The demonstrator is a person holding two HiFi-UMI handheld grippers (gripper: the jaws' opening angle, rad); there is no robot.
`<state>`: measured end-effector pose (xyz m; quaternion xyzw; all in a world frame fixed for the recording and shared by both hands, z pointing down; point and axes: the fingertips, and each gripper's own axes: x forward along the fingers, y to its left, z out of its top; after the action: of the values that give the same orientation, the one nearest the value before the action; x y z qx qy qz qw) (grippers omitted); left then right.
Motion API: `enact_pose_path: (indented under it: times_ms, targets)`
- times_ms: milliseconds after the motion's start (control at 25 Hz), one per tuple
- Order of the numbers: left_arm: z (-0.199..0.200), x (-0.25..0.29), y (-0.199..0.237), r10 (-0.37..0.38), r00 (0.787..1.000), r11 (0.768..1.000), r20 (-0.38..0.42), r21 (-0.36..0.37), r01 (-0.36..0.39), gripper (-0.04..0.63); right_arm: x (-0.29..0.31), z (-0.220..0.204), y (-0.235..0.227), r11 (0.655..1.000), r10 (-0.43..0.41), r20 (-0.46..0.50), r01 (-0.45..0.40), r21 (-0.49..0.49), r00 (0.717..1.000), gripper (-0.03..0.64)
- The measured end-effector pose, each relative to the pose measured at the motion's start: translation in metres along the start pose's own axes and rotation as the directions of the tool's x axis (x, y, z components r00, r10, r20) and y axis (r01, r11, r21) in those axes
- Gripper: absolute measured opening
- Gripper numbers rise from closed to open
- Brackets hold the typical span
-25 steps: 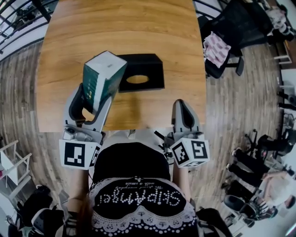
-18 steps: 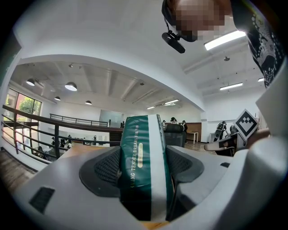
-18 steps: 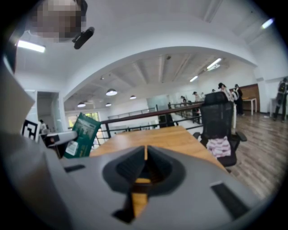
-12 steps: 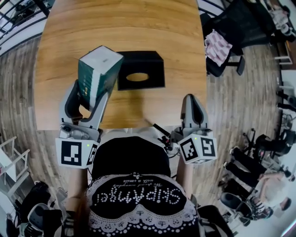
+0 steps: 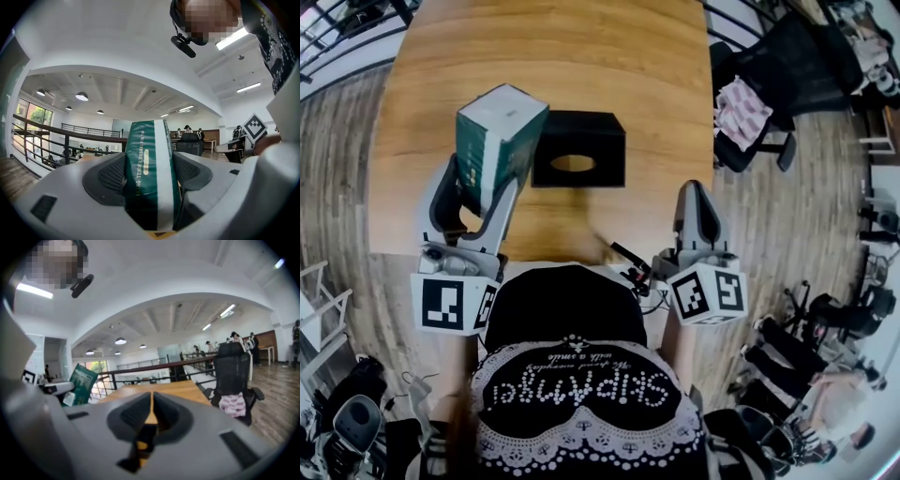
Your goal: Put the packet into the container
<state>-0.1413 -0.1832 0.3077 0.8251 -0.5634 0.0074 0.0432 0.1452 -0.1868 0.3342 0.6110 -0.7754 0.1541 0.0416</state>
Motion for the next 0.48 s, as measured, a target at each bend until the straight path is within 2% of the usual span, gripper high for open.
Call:
enact_pose_path:
  times_ms: [480]
  targets:
    - [0.008,0.006,-0.006,0.023,1.0,1.0,-0.009,0.019,-0.023,0.339,0.013,0.007,0.0,0.998,0.058,-0.002,-0.057,0.02,0.998,0.039]
